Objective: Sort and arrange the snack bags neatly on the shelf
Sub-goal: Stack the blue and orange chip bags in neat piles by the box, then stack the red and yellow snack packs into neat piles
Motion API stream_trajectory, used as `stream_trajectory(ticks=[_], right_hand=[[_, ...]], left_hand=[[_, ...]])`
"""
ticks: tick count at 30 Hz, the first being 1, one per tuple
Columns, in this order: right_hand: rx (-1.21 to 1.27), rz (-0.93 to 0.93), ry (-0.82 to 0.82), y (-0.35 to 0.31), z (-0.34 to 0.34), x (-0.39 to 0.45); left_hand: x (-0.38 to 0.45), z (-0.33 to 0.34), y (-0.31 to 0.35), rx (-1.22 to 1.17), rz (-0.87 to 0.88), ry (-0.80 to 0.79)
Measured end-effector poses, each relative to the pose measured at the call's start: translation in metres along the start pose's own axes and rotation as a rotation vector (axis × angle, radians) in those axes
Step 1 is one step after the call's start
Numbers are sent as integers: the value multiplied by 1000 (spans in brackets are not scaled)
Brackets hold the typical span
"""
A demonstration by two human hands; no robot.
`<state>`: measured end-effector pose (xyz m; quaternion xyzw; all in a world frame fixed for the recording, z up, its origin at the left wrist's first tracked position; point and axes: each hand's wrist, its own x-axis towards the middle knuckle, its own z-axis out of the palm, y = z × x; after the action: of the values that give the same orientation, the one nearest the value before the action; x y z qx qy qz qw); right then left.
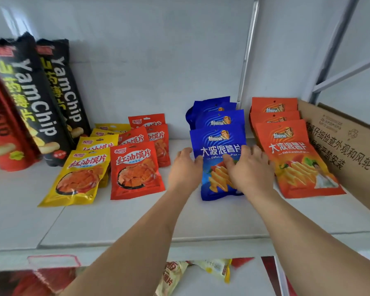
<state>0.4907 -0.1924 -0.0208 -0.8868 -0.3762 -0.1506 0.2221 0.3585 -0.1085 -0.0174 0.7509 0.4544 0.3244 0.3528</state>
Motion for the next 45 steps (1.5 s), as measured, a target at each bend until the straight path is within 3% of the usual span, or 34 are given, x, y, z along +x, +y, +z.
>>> stream_trajectory(ticks=[6,10,14,20,23,38,45], right_hand=[[49,-148,34,-39,-17,-1],[175,-244,-22,-76,-11,-5],[388,-261,-180,-118,2,-6],[645,-22,-455,-172,34,-1],[673,44,-518,-177,50,5],[810,51,-284,-178,89,13],[913,155,-288,-175,96,18]], left_hand=[[-20,-50,-22,219,83,270],[-14,-78,-47,266,-4,397],[-7,-95,-71,217,-105,382],[8,-101,-85,102,-194,275],[14,-102,-88,46,-191,237],[52,-109,-86,-142,-397,169],[82,-95,-101,-254,-393,229]])
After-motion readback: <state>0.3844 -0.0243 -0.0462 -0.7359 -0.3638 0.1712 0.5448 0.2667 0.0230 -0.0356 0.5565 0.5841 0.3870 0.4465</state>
